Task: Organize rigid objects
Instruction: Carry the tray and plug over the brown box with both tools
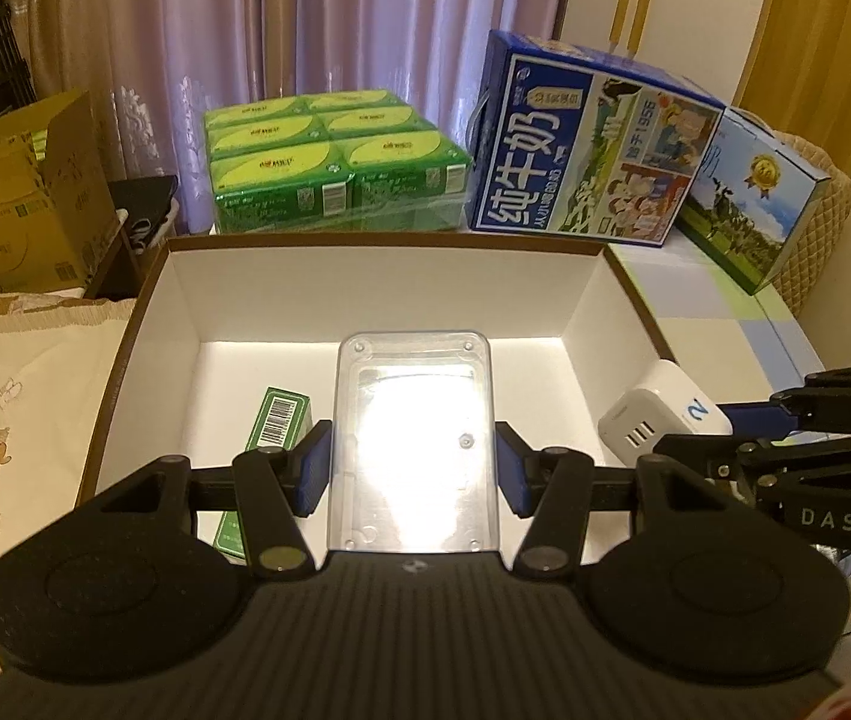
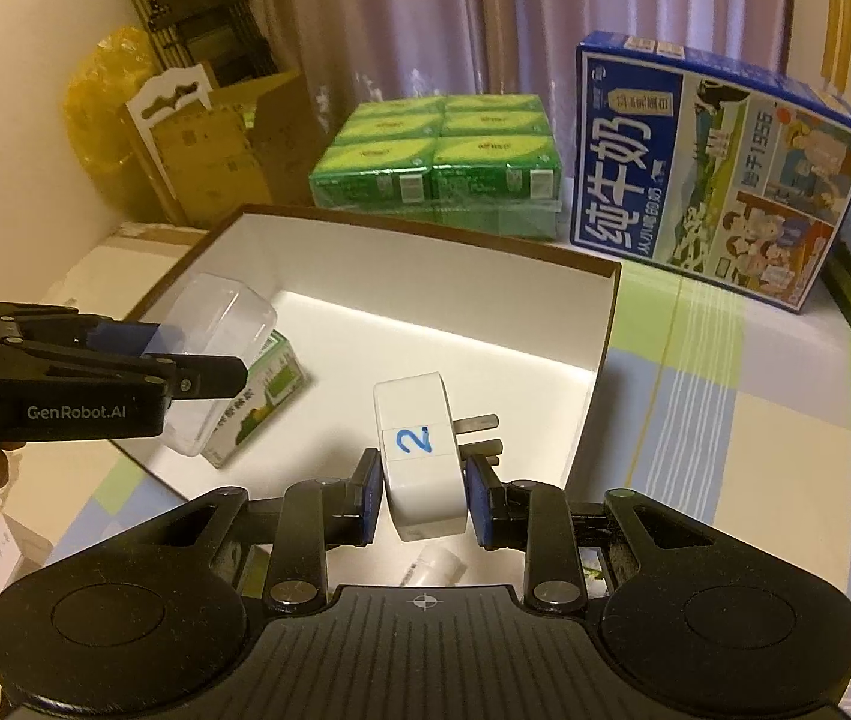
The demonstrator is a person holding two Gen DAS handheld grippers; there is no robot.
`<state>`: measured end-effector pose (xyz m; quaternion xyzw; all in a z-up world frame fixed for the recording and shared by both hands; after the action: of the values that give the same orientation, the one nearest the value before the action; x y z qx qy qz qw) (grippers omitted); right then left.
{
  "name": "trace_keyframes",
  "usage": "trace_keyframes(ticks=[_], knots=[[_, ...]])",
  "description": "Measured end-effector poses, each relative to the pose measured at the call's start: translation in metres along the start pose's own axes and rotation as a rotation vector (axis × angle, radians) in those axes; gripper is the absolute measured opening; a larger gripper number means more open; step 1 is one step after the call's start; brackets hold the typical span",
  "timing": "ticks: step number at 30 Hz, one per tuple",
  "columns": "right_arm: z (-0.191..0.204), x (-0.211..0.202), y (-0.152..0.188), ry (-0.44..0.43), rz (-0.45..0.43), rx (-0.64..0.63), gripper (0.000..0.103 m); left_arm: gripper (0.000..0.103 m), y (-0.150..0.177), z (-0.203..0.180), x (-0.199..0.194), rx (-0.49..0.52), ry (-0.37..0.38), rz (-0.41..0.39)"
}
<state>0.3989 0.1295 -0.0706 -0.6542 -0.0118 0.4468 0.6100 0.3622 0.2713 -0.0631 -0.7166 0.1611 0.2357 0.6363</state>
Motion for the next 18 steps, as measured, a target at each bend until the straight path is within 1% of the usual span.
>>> trace_keyframes(ticks=[8, 18], knots=[[-0.008, 0.019, 0.000, 0.027, 0.034, -0.003, 0.026, 0.051, 0.008, 0.010, 0.024, -0.009, 0.009, 0.050], [-0.019, 0.035, 0.007, 0.059, 0.072, -0.006, 0.026, 0.051, 0.024, 0.015, 0.053, -0.009, 0.005, 0.117]])
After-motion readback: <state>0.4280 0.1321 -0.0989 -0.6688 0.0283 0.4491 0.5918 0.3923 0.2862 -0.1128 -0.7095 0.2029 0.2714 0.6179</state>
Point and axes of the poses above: each gripper's, at about its wrist camera, not at the fingertips, and x roughly the way its jaws point, z to its left, y to its underside, the point moved 6 cm from there along x, roughly the way its jaws point, and after that the axes turned 15 degrees about -z, right-handed, at the moved point
